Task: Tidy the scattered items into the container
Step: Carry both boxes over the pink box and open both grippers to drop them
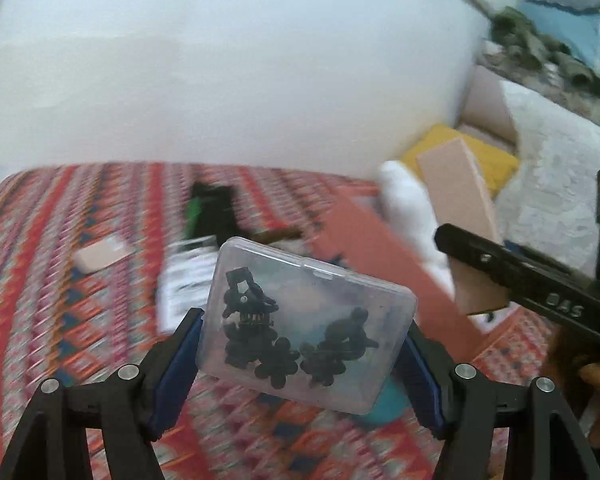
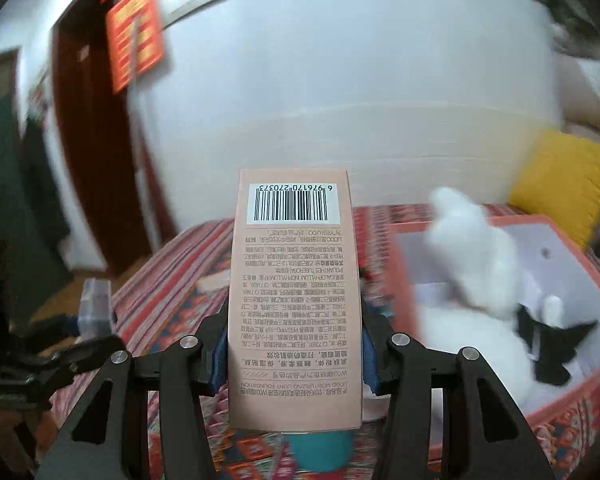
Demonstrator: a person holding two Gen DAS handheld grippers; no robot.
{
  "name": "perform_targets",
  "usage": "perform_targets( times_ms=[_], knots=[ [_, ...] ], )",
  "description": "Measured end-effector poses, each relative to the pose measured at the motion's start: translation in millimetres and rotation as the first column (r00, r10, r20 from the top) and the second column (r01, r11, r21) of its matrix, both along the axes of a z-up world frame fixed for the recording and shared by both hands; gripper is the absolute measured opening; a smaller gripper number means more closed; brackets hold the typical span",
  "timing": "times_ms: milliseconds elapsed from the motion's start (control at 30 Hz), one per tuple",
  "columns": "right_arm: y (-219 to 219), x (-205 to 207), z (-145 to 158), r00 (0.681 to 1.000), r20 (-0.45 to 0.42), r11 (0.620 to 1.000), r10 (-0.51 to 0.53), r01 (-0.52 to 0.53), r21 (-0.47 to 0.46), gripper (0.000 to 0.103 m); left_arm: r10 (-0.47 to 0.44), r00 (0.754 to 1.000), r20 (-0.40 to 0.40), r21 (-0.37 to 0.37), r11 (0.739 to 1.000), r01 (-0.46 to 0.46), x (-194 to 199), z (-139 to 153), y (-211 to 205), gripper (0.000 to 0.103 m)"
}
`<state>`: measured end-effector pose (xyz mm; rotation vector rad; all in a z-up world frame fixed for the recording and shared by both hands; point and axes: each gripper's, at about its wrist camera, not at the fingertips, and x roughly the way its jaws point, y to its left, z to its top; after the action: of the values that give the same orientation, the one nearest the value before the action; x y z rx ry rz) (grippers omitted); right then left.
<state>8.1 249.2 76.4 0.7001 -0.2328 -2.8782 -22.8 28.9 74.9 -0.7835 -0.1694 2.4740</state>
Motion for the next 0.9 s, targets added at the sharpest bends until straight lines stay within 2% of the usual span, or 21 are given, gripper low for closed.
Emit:
perform_targets(
  times_ms=[167,400,567,700,733,767,833,900],
  knots=[
    [67.7,18.4,8.2,0.985,-0.034,0.985,-0.167,0.165,-0.054,0.053,-0.128,0.991,-0.031,-0.042,0.991,0.126,-8.4,24.0,79.1,0.076],
    [158.6,32.5,11.5,0.937,-0.073,0.934,-0.343,0.331,-0.138,0.053,-0.280,0.959,-0.032,-0.113,0.955,0.275,-15.6,38.3,184.5,0.076],
    [202.3,39.1,12.6,0.897,-0.078,0.892,-0.435,0.416,-0.177,0.053,-0.343,0.939,-0.016,-0.164,0.928,0.336,-24.5,29.9,246.6,0.076],
    [216.0,28.2,7.4,0.889,-0.047,0.880,-0.456,0.442,-0.176,0.054,-0.345,0.938,0.045,-0.197,0.917,0.347,-47.6,12.2,278.8,0.077],
    [215.3,26.0,3.5,0.880,-0.032,0.872,-0.473,0.463,-0.156,0.058,-0.337,0.940,0.061,-0.199,0.918,0.342,-53.1,9.8,281.2,0.078],
    [214.6,23.8,-0.4,0.871,-0.016,0.865,-0.490,0.484,-0.135,0.076,-0.330,0.941,0.070,-0.194,0.921,0.338,-56.1,7.5,279.6,0.080],
    [216.6,21.1,-2.3,0.861,-0.012,0.855,-0.508,0.502,-0.126,0.092,-0.318,0.944,0.084,-0.159,0.931,0.328,-63.3,6.7,268.5,0.082],
    [215.7,19.3,-3.0,0.863,-0.013,0.858,-0.505,0.500,-0.121,0.092,-0.301,0.950,0.086,-0.126,0.942,0.310,-68.7,8.3,254.8,0.086]
  ],
)
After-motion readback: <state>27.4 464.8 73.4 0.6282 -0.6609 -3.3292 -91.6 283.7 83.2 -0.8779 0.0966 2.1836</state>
